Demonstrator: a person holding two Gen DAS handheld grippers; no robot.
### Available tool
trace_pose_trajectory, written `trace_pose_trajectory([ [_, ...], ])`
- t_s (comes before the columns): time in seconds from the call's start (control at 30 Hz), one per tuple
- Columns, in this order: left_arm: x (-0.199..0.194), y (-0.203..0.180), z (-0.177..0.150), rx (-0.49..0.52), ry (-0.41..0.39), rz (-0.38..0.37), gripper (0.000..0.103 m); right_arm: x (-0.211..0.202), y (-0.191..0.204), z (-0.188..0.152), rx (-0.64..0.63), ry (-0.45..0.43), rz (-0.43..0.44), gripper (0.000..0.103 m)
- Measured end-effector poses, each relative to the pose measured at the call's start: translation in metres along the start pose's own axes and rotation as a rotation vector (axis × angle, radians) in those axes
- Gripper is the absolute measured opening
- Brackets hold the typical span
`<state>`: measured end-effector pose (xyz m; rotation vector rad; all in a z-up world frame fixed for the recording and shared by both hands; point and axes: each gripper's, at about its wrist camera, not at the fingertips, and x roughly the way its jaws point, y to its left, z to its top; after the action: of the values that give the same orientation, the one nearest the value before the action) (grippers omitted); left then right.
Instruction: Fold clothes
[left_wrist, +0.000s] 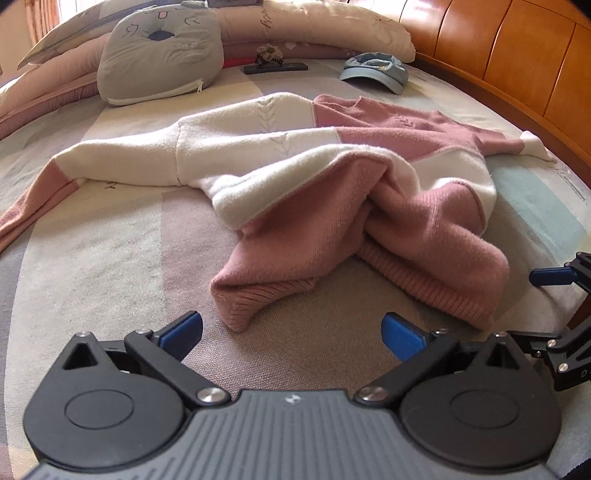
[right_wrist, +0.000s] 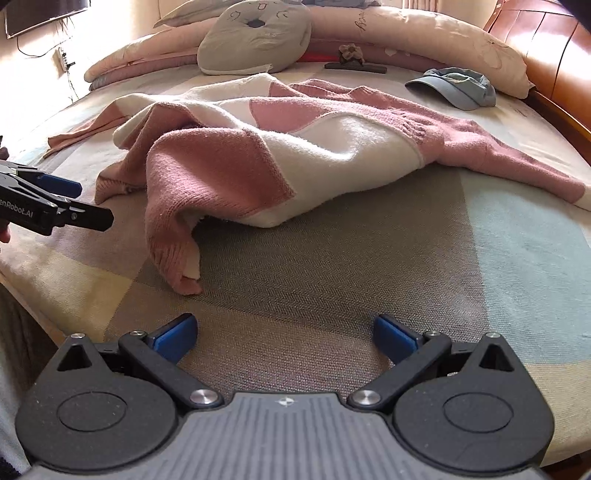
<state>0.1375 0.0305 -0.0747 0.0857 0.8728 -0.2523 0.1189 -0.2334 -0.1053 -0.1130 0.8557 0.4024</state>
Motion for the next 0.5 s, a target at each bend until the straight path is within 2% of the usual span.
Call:
trace_pose_trajectory([
  [0.2, 0.003, 0.001, 0.016, 0.018, -0.028, -0.004, 0.102, 0.001, 0.001, 0.002, 0.007, 0.009, -0.009, 0.103],
  [0.3, 0.005, 0.002, 0.032, 0.014, -0.066, -0.002, 0.102, 0.002, 0.003, 0.005, 0.013, 0.025, -0.02, 0.103],
  [0.5, 0.014, -0.004, 0.07, 0.007, -0.144, -0.054, 0.102, 0.006, 0.006, 0.01, 0.029, 0.051, -0.047, 0.103],
])
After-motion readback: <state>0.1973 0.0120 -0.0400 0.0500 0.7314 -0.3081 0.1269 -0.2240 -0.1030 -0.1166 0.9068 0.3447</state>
